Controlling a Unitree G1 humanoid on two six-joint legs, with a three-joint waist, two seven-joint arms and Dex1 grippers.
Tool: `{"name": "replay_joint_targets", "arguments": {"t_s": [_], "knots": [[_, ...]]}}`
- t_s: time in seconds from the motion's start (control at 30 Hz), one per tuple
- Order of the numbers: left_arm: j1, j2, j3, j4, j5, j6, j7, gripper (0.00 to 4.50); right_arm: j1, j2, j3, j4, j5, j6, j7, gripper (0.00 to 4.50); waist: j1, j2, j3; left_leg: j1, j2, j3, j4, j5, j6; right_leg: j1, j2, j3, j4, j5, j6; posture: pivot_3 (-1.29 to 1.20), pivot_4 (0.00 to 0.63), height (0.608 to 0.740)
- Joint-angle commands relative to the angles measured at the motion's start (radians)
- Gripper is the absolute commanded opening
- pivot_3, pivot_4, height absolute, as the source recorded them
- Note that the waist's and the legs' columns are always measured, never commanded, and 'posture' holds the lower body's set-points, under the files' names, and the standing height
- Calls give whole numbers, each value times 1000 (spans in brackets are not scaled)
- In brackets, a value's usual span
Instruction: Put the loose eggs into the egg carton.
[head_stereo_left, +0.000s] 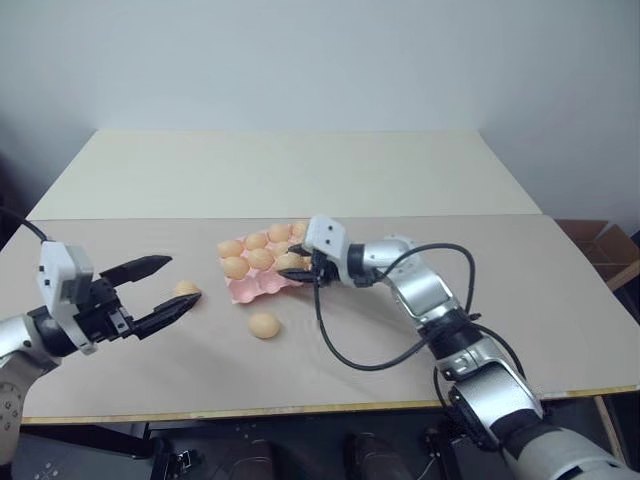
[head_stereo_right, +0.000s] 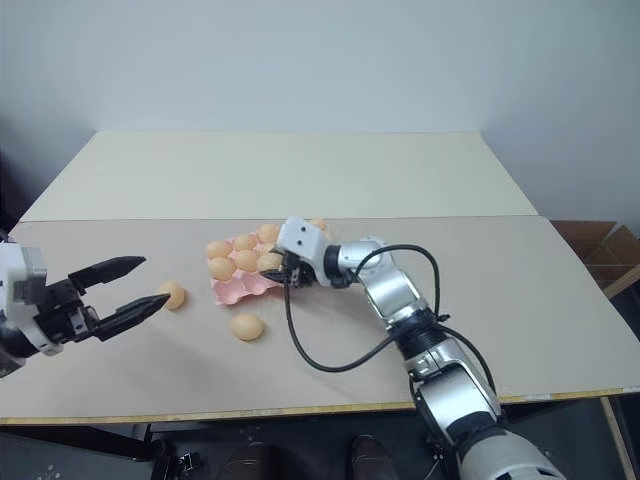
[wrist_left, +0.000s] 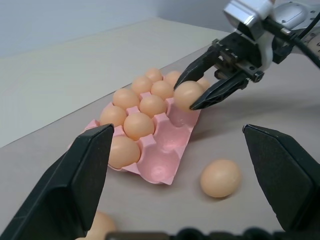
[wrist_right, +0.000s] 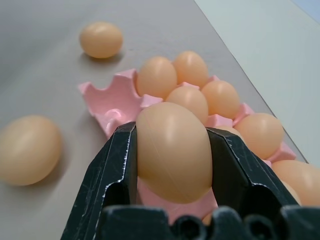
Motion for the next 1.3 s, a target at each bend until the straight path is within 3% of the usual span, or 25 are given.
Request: {"name": "replay_joint_targets", "arguments": {"t_s": [0.03,0.07,0.27,0.43,0.57,0.73,0.97,1.3], "knots": [[7,-3,38,-38,-33,-10,3,4500,-26,3,2,9,-26,-23,-15,1890,1,0,0,0,0,0,0,0,0,0,0,0,0,0,0,0,150,740],[13,0,38,-40,-34,-12,-1,4500,-27,2,2,9,-28,-18,-10,2552,0,0,0,0,0,0,0,0,0,0,0,0,0,0,0,0,150,740],[34,22,55,-26,-36,-17,-33,4500,-20,-14,-44,-92,23,47,23,4449,-2,0,0,0,1,0,0,0,0,0,0,0,0,-2,3,0,150,740],[31,29,55,-10,-25,-35,-61,4500,35,-83,-146,-284,144,158,62,4449,2,0,0,0,1,0,0,0,0,0,0,0,0,-2,3,0,150,740],[38,12,80,25,-15,-98,-109,4500,169,-242,-292,-494,322,268,162,4449,17,0,0,-1,0,0,0,0,-1,1,-1,-2,-2,-2,3,0,150,740],[56,46,103,66,-26,-102,-180,4500,375,-446,-447,-618,518,325,322,4449,17,0,0,0,0,1,0,-1,-1,1,-1,-1,-3,-5,-2,0,150,740],[107,53,119,39,-48,-83,-231,4500,681,-700,-646,-652,620,286,509,4449,12,0,0,3,1,2,0,-1,-1,1,0,1,-2,-6,-3,0,150,740],[128,56,111,16,-55,-80,-228,4500,743,-738,-690,-694,660,273,481,4449,8,-1,0,4,1,2,0,-1,-1,2,0,2,-2,-7,-2,0,150,740]]}}
